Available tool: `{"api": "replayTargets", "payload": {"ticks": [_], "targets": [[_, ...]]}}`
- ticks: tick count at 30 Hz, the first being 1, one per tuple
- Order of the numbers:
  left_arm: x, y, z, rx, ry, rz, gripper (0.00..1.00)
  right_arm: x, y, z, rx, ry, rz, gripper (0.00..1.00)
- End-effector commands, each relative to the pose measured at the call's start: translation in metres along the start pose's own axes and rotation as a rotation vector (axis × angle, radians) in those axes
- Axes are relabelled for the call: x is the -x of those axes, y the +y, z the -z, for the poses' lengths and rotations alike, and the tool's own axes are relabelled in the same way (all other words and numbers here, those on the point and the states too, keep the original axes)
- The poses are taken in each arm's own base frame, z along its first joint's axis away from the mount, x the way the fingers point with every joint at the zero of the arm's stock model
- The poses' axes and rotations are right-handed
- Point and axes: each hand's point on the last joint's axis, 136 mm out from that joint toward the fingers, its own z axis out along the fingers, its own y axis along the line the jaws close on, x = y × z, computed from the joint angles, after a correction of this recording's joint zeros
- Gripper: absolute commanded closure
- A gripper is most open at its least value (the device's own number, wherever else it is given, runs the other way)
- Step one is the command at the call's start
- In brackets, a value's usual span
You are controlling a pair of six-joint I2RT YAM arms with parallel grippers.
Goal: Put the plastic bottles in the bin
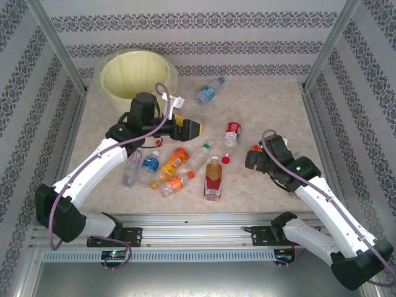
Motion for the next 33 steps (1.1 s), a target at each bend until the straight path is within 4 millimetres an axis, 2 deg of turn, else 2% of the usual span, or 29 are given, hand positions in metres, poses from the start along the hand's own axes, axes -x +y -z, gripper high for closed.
{"api": "replayTargets", "payload": {"ticks": [1, 4, 6, 8, 12, 17, 23, 33], "targets": [[-0.004, -0.011, 0.000, -0.020, 0.018, -0.065, 0.00, -0.007, 0.028, -0.011, 0.146, 0.049, 0.029, 0.02], [-0.009, -0.012, -0.001, -0.023, 0.030, -0.083, 0.00, -0.009, 0.044, -0.017, 0.186, 0.105, 0.040, 0.02], [-0.011, -0.011, -0.002, -0.023, 0.037, -0.092, 0.00, -0.005, 0.054, -0.020, 0.207, 0.084, 0.033, 0.15], [-0.012, -0.011, -0.002, -0.019, 0.041, -0.095, 0.00, 0.000, 0.055, -0.024, 0.193, 0.064, 0.004, 0.22], [-0.012, -0.011, -0.001, -0.017, 0.039, -0.100, 0.00, 0.003, 0.059, -0.029, 0.201, 0.053, 0.015, 0.23], [-0.013, -0.012, -0.002, -0.021, 0.045, -0.098, 0.00, 0.004, 0.031, -0.043, 0.131, 0.096, -0.011, 0.22], [-0.014, -0.011, -0.003, -0.019, 0.049, -0.100, 0.00, 0.014, 0.013, -0.058, 0.113, 0.100, -0.047, 0.14], [-0.021, -0.003, -0.006, 0.007, 0.073, -0.106, 0.00, 0.025, -0.011, -0.099, 0.012, 0.130, -0.028, 0.06]]}}
